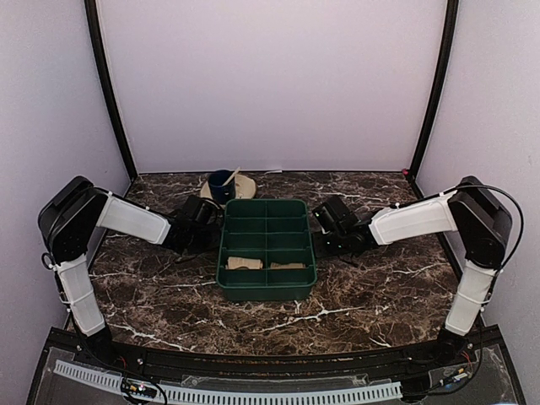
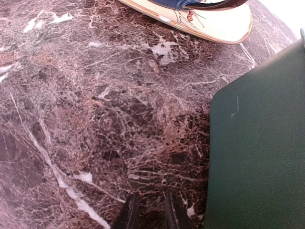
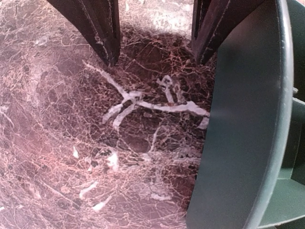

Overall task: Roll the socks
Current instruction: Move the storage box to the center of the board, then reset both arms

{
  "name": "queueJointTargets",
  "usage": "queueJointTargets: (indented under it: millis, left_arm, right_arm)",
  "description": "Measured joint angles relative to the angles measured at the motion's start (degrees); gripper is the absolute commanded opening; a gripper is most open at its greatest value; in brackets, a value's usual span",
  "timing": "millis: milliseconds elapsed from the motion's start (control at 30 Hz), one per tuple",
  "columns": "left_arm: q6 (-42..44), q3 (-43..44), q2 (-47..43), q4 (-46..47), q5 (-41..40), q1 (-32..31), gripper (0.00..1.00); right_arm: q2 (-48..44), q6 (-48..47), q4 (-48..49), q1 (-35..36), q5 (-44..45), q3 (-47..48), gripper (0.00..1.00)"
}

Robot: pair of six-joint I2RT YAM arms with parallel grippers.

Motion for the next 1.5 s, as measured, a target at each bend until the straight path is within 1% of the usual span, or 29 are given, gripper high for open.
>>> queueJointTargets:
  millis: [67, 133, 300, 467, 667, 800, 1133, 1333, 1500]
  left_arm:
    - [0.0, 0.0, 0.0, 0.0, -0.04, -0.04, 0.22]
    - [-0.02, 0.0, 0.0, 0.0, -0.24, -0.11, 0.24]
    - [-0.22, -0.83, -0.76, 0.04, -0.9, -0.66, 0.34]
    - [-0.57, -3.1, -3.37, -1.38, -2.29, -1.97, 0.44]
    - [-0.31, -3.85, -5.53, -5.75, -3.61, -3.41, 0.5]
    - [0.26, -3.82, -5.62, -6.58, -4.48, -3.52, 0.54]
    - [2.14, -2.99, -5.6, -8.7, -5.77, -2.8, 0.59]
    - [4.31, -2.97, -5.6, -7.37, -4.92, 1.07, 0.59]
    - [7.52, -2.86, -5.55, -3.21, -1.31, 4.13, 0.6]
  right_arm:
    - [-0.02, -0.15, 0.02, 0.0, 0.13, 0.0, 0.48]
    - [-0.02, -0.35, 0.02, 0.0, 0.31, 0.0, 0.48]
    - [-0.11, -1.2, 0.0, 0.0, 0.96, 0.0, 0.48]
    - [-0.42, -2.34, 0.15, 0.0, 0.94, 0.04, 0.48]
    - [-1.36, -2.93, 0.79, 0.0, 1.09, 0.17, 0.48]
    - [-1.4, -3.28, 1.25, 0.0, 1.05, 0.28, 0.48]
    - [-2.71, -3.58, 1.97, 0.02, 0.85, 0.28, 0.48]
    - [-3.21, -3.65, 2.91, 0.09, 0.7, 0.46, 0.48]
    - [-3.28, -3.67, 2.93, 0.09, 0.76, 0.5, 0.48]
